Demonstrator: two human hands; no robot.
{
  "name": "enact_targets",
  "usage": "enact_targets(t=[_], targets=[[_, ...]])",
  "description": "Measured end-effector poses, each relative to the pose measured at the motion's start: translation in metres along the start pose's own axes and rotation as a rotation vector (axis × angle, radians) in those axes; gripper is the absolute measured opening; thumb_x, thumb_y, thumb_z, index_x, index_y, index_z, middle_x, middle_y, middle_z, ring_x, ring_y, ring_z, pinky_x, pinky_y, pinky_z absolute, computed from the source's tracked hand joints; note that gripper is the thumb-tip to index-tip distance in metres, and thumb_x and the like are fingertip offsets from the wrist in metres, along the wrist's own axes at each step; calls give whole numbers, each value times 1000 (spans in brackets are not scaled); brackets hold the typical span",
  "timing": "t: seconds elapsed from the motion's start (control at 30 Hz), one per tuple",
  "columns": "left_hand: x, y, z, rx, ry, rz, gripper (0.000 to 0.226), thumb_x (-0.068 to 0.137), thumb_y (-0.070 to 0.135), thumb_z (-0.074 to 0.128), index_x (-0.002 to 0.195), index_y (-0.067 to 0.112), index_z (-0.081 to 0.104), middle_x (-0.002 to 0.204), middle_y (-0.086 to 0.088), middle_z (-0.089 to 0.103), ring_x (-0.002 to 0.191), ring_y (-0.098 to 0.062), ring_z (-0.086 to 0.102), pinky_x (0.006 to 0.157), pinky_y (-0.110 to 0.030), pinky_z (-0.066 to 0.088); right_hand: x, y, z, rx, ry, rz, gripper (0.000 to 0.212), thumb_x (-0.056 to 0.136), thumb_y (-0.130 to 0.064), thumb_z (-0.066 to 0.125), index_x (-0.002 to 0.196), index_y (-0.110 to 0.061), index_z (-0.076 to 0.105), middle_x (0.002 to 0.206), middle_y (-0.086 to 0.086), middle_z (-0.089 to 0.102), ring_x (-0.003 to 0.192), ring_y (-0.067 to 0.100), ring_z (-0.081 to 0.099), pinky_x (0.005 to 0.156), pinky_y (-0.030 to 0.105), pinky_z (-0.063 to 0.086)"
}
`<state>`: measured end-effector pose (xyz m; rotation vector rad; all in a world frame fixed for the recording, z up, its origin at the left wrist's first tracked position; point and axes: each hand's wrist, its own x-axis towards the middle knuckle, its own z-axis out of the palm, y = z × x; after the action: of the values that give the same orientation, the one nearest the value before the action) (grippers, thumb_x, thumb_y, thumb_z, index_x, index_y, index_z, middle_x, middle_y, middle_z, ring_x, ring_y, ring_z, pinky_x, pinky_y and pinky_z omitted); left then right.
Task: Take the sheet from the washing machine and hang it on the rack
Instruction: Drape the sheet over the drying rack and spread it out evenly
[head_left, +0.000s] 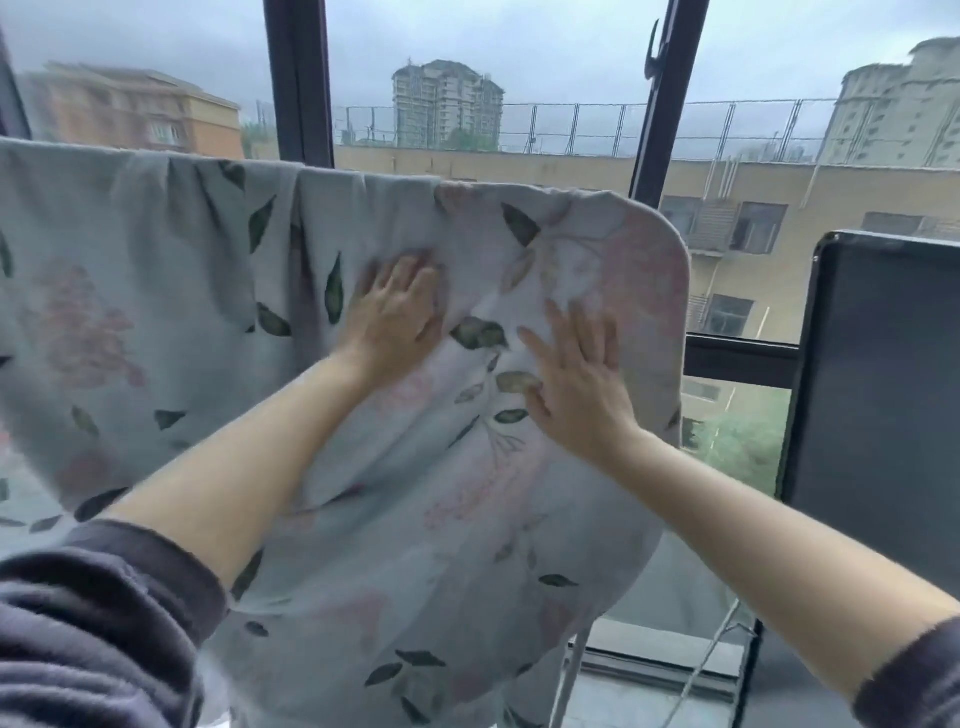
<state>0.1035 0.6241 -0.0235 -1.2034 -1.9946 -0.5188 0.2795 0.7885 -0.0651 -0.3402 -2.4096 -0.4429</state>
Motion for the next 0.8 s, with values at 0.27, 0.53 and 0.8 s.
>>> enact_targets(t=[0.27, 0.53, 0.8], targets=[[-172, -139, 17, 210, -349, -45, 55, 75, 45, 57, 121, 14, 56, 130, -9, 56, 123, -27, 48, 106, -47, 31, 2, -113, 66, -200, -308, -581, 100, 59, -65, 74, 144, -26, 38, 152, 13, 33, 140, 41, 26, 103, 73, 19], [-229, -256, -9, 379, -602, 123, 78, 64, 65, 69, 126, 20, 54, 139, -8, 51, 131, -30, 46, 115, -48, 11, 26, -254, 93, -106, -536, -622, 110, 57, -57, 80, 146, -28, 24, 148, 12, 31, 134, 34, 32, 109, 65, 17], [-270, -342, -13, 551, -851, 306, 94, 70, 57, 72, 145, 20, 32, 156, -12, 22, 144, -37, 16, 110, -64, 0, 22, -354, 144, -25, -601, -482, 103, 48, -53, 83, 136, -22, 42, 122, 7, 57, 110, 28, 58, 95, 51, 42]])
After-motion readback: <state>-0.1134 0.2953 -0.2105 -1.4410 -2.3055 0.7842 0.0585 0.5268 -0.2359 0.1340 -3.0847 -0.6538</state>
